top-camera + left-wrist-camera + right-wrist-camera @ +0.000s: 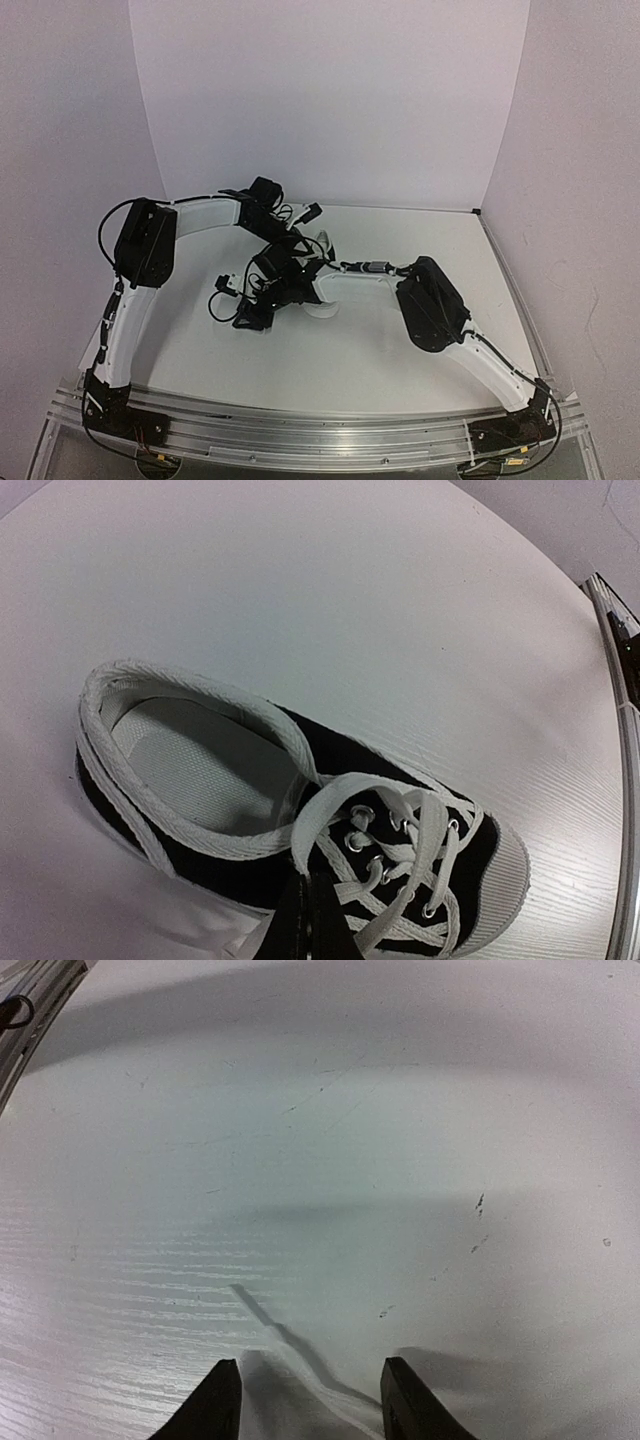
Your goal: Tie the shoes
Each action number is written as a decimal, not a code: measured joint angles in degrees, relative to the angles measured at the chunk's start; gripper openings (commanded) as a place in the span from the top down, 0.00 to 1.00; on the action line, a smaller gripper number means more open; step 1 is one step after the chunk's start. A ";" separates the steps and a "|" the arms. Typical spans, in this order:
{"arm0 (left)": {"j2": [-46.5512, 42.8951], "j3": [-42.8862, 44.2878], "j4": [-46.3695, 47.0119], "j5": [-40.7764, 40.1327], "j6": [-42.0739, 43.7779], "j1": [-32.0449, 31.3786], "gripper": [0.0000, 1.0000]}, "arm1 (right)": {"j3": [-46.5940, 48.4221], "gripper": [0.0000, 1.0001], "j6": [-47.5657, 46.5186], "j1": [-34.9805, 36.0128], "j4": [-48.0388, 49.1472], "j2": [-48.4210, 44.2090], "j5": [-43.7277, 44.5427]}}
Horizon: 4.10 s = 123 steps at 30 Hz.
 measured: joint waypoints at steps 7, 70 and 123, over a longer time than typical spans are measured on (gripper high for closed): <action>0.22 1.51 -0.44 0.47 0.59 0.02 1.00 | 0.37 1.00 -0.44 0.20 -2.29 -0.51 3.11; -13.90 -26.03 3.95 -33.39 5.85 17.86 1.00 | -94.02 1.00 67.47 -47.20 36.75 -61.15 22.01; -25.50 -4.73 -25.34 0.09 -10.78 14.58 1.00 | -23.80 1.00 5.58 -15.37 14.70 -19.56 1.95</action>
